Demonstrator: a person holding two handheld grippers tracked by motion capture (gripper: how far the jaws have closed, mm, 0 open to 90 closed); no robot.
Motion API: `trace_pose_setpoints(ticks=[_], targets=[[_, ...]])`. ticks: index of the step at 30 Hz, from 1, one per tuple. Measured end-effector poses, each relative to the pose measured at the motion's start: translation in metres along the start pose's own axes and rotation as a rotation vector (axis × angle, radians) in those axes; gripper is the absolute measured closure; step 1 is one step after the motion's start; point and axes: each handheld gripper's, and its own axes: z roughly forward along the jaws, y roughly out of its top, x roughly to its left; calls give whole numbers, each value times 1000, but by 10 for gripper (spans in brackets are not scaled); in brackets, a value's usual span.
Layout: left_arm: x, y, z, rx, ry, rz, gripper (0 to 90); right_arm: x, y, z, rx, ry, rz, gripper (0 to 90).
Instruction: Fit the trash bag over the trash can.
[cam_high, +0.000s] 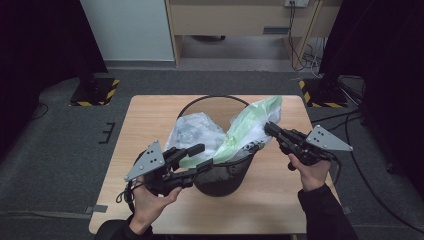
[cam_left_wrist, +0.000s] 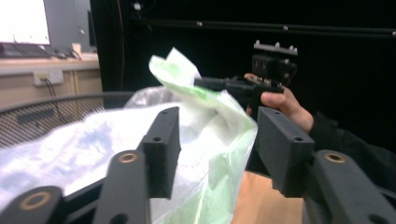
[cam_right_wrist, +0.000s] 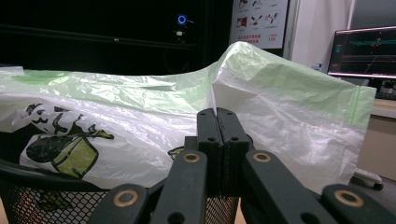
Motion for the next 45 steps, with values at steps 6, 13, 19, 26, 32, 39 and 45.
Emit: trace_pose_setpoints(ticks=[6,13,19,26,32,39,45], targets=[[3,-4,3,5,-45,-86,794,0,2,-2,-15,4,-4,878],[0,-6,5,6,-38,-96,883,5,19,-8,-80,37,48,609],[-4,-10,11,2,-6,-125,886,20,30,-4,-98,101,64,393],[-8,-16,18,0,-15,-145,882,29,15,11,-10,142,35,463],[-8,-16,17,-15,-18,-138,774,26,7,6,21,172,8,837],[-5,-12,10,-37,-25,-164,805,20,5,1,4,191,8,868],[3,-8,1,-66,-19,-219,900,17,4,-1,-21,216,11,875]])
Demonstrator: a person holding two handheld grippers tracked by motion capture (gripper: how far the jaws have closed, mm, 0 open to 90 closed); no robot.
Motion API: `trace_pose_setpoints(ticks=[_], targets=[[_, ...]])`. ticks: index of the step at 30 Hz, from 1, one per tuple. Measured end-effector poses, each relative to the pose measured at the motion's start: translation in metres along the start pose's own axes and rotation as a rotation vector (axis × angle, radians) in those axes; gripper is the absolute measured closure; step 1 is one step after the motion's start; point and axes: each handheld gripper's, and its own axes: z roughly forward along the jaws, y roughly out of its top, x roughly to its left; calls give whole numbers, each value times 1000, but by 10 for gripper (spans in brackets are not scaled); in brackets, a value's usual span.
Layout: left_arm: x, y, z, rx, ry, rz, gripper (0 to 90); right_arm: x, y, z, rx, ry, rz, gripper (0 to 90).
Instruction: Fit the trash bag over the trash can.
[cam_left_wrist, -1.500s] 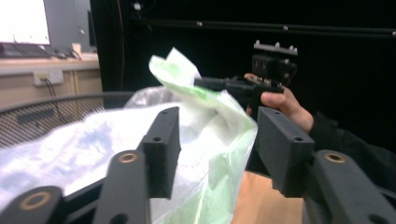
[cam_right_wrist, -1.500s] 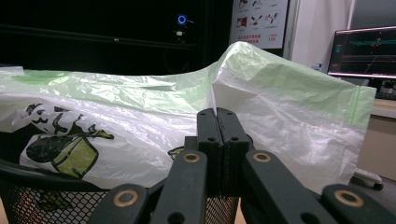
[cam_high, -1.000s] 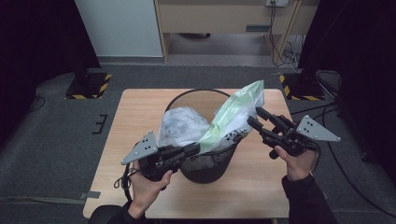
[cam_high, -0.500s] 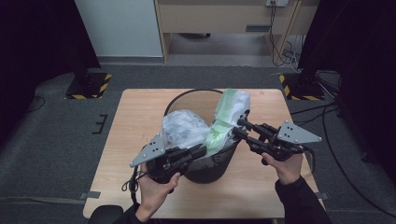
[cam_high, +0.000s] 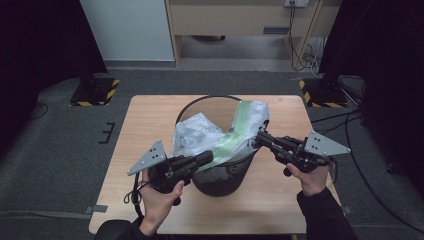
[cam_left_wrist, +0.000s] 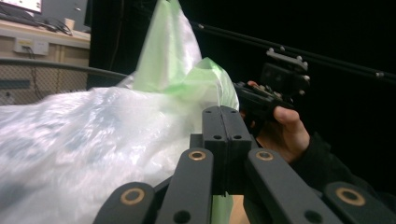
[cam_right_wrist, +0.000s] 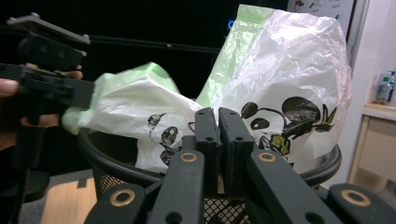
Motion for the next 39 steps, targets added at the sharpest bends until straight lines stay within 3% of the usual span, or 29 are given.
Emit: trace_pose_setpoints(ticks=[3,7,10,11,14,21,25,28,29,30,34,39], targets=[[5,5,-7,-24,9,-33,900,-1,0,-2,-13,15,3,888],[10,9,-13,-29,59,-20,900,-1,1,-4,-35,37,13,897],[14,11,-17,-12,173,75,900,-3,2,-6,-51,40,27,897],[16,11,-19,-12,193,85,900,-4,3,-8,-56,38,31,898],[25,13,-27,-21,261,91,900,-8,5,-14,-64,24,35,900],[36,16,-40,-45,345,96,900,-21,0,-31,-32,-24,58,900],[39,15,-42,-40,365,101,900,-28,-11,-32,15,-71,86,896],[41,13,-41,-49,357,107,900,-30,-9,-32,10,-93,101,858],[41,13,-41,-48,357,109,900,-29,-4,-34,-8,-105,108,769],[41,12,-40,-51,345,108,900,-29,-4,-34,-8,-105,108,769],[37,8,-37,-52,321,121,900,-28,9,-40,-58,-142,119,545],[24,4,-32,-50,299,142,900,-18,27,-40,-109,-162,129,337]])
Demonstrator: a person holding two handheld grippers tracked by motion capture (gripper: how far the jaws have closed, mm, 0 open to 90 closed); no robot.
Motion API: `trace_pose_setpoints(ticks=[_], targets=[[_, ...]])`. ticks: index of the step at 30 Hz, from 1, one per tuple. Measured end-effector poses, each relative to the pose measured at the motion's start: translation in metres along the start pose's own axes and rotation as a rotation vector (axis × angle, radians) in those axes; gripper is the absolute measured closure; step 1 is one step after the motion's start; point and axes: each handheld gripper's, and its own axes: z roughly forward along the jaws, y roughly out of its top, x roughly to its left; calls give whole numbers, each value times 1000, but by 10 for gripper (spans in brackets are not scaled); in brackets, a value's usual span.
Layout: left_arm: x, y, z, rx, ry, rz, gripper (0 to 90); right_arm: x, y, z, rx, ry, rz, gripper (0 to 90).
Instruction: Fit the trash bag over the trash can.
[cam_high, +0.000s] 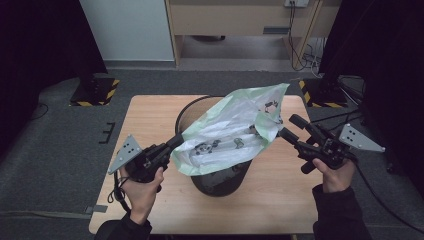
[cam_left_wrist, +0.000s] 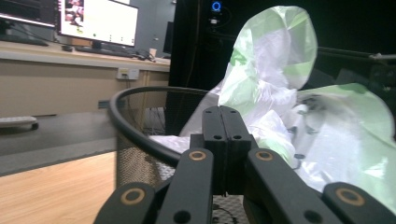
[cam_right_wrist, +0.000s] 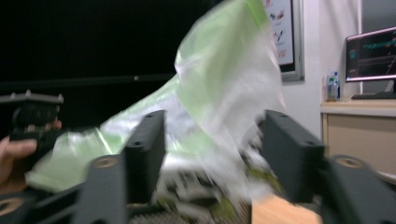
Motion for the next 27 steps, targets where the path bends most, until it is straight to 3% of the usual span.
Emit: trace_pose_setpoints(ticks=[2,7,11,12,13,14,17,20,27], targets=[[-5,1,0,-1,-12,6,900,6,4,4,1,-14,17,273],[-16,0,1,-2,-27,15,900,24,3,19,36,-21,43,214],[-22,0,2,2,-35,26,900,38,-5,32,130,-51,13,220],[-21,1,2,-3,-27,28,900,40,-9,34,150,-59,1,269],[-19,1,-1,-7,5,37,900,38,-18,35,233,-75,-13,395],[-16,2,-3,-9,22,36,900,38,-18,35,233,-75,-13,395],[-2,3,-11,-22,99,40,900,33,-25,30,272,-87,-12,517],[11,0,-14,-27,136,30,900,29,-23,20,271,-81,13,621],[24,-16,-10,11,186,40,900,22,-33,16,340,-104,37,668]])
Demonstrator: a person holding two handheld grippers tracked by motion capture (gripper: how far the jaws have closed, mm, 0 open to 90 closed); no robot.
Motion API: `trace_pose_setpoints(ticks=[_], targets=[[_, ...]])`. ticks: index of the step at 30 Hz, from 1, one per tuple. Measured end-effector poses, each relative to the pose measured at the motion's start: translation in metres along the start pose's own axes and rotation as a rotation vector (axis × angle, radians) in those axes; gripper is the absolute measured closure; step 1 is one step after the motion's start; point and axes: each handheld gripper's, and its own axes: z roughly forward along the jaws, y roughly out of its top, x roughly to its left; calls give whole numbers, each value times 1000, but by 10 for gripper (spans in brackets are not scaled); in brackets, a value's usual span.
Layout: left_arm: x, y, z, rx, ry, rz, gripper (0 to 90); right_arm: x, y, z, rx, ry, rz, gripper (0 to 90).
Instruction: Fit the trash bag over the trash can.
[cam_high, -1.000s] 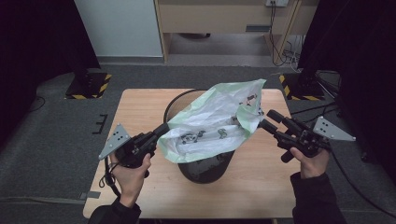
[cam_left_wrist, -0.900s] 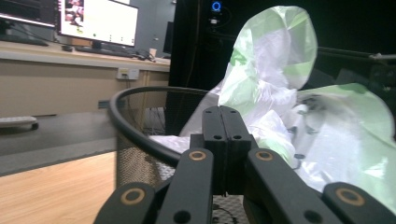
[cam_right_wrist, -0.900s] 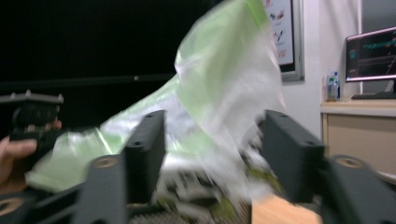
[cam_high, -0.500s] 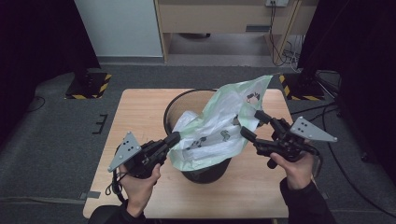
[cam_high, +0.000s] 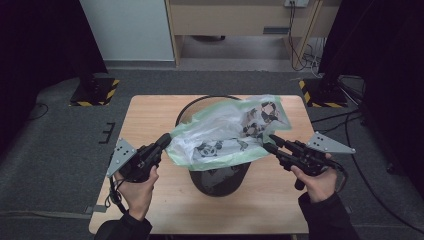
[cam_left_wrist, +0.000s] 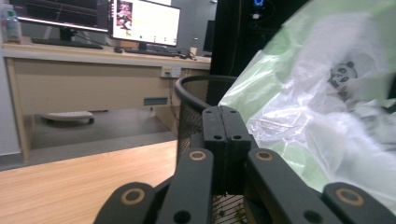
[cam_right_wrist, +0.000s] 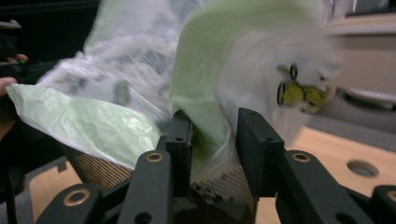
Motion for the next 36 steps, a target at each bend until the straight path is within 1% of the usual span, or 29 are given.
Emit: trace_pose_setpoints(ticks=[2,4,5,7,10,11,12,14,15,16,17,18,19,20,22,23,24,25,26,27,28,30,31,32,33,36], targets=[[2,-4,-2,12,5,-1,900,-5,-5,2,34,-12,20,647],[2,-8,-3,18,9,-1,900,-9,-10,6,65,-8,45,604],[2,-10,-4,25,11,-1,900,-9,-11,7,70,-8,53,603],[2,-12,-3,34,18,11,900,-10,-13,10,73,-8,53,622],[4,-15,1,50,31,18,900,-11,-16,14,82,-6,55,646],[4,-16,2,61,33,-7,900,-11,-16,14,84,-8,59,646],[6,-18,4,63,30,-23,900,-12,-17,15,85,-8,62,644],[10,-19,7,67,33,-33,900,-13,-18,17,90,-15,63,627],[11,-20,8,61,21,-46,900,-14,-19,18,86,-22,53,611],[14,-21,7,46,8,-59,899,-15,-19,18,79,-30,42,590],[15,-21,6,29,1,-65,886,-16,-19,17,69,-33,51,566],[17,-20,5,7,-5,-71,846,-18,-18,15,60,-31,53,553],[20,-18,2,-22,-12,-88,804,-19,-17,13,39,-33,50,533],[22,-17,1,-46,-18,-96,758,-21,-14,9,11,-35,48,505],[24,-11,-3,-88,-12,-95,669,-23,-10,4,-32,-36,49,457],[24,-8,-5,-115,-18,-91,621,-24,-7,1,-56,-41,46,422],[24,-5,-6,-137,-22,-91,565,-24,-4,-2,-78,-42,49,410],[23,-1,-6,-149,-29,-84,520,-25,-1,-4,-93,-44,45,396],[23,3,-6,-159,-45,-83,499,-25,2,-7,-112,-46,37,375],[22,6,-5,-168,-68,-93,461,-25,5,-9,-129,-48,38,362],[21,10,-4,-172,-84,-94,438,-25,8,-10,-143,-46,42,354],[19,18,0,-164,-104,-74,389,-26,14,-12,-162,-50,38,337],[19,22,3,-160,-115,-70,378,-27,17,-13,-172,-54,31,327],[18,25,6,-155,-129,-67,355,-28,20,-13,-178,-56,36,323],[18,28,9,-159,-137,-49,339,-30,25,-13,-192,-61,35,315],[15,34,20,-136,-164,-9,321,-34,30,-10,-200,-68,39,314]])
